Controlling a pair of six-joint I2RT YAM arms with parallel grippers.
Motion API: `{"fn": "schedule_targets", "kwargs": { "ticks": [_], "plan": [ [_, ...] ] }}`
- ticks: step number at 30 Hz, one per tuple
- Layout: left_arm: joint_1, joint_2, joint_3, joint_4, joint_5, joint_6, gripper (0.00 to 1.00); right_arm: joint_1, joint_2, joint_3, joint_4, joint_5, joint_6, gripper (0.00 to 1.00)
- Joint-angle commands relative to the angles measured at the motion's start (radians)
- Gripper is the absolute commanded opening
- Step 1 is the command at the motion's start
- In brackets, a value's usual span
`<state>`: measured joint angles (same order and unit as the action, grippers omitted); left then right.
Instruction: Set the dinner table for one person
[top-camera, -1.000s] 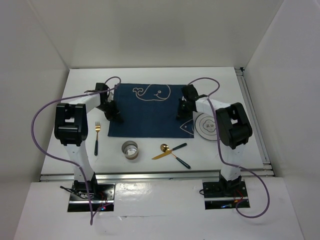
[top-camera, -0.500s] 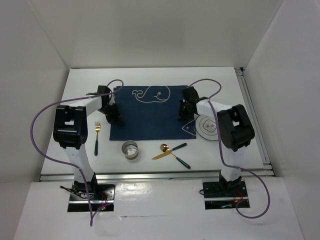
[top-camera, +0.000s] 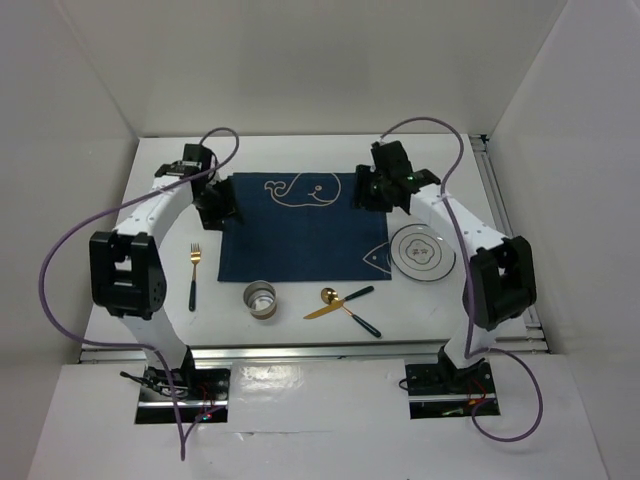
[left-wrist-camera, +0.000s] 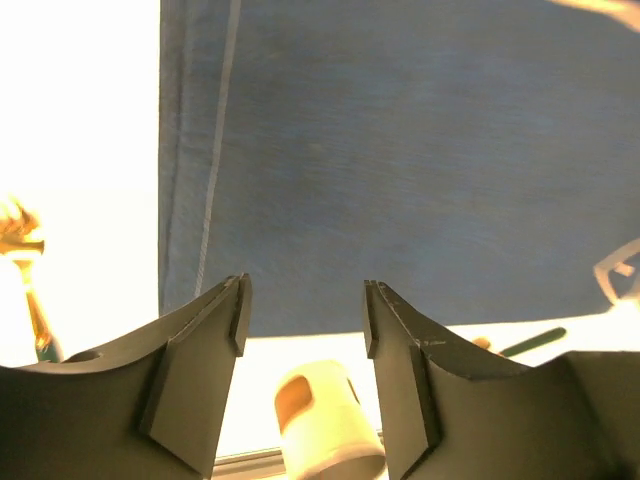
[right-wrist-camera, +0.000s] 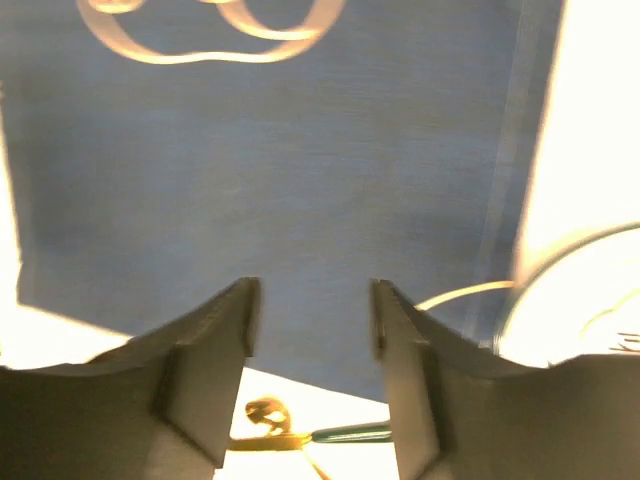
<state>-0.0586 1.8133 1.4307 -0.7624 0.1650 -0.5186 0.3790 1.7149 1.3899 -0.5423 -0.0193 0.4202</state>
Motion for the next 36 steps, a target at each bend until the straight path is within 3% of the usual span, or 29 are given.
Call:
{"fn": "schedule_targets", "kwargs": {
  "ticks": [1, 7, 15, 21, 25, 26, 29, 31, 36],
  "plan": [
    [-0.014, -0.129, 0.051, -0.061, -0.022, 0.028, 0.65, 0.107, -0.069, 0.046, -0.027, -0.053, -0.031, 0.61],
    [0.022, -0.281, 0.091, -0.100, -0.074, -0.008, 0.67, 0.409, -0.017, 0.080, -0.016, -0.100, -0.041, 0.84],
    [0.055, -0.414, 0.129, -0.135, -0.151, -0.020, 0.67, 0.620, 0.199, 0.184, 0.005, -0.082, -0.032, 0.87],
    [0.074, -0.414, 0.099, -0.144, -0.121, -0.011, 0.67, 0.655, 0.287, 0.225, 0.005, -0.034, -0.032, 0.68],
    [0.074, -0.414, 0.088, -0.144, -0.121, -0.011, 0.67, 0.655, 0.296, 0.236, -0.004, -0.016, -0.032, 0.44],
    [0.074, -0.414, 0.088, -0.144, -0.121, -0.011, 0.67, 0.655, 0.284, 0.247, -0.014, -0.016, -0.032, 0.29],
    [0.074, -0.414, 0.088, -0.134, -0.121, -0.001, 0.66, 0.655, 0.273, 0.291, -0.057, 0.031, -0.032, 0.07],
    [0.074, -0.414, 0.088, -0.133, -0.093, 0.008, 0.66, 0.641, 0.250, 0.328, -0.123, 0.071, -0.032, 0.01],
    [0.074, -0.414, 0.068, -0.115, -0.093, 0.008, 0.66, 0.473, 0.183, 0.351, -0.157, 0.120, -0.041, 0.00]
  ]
}}
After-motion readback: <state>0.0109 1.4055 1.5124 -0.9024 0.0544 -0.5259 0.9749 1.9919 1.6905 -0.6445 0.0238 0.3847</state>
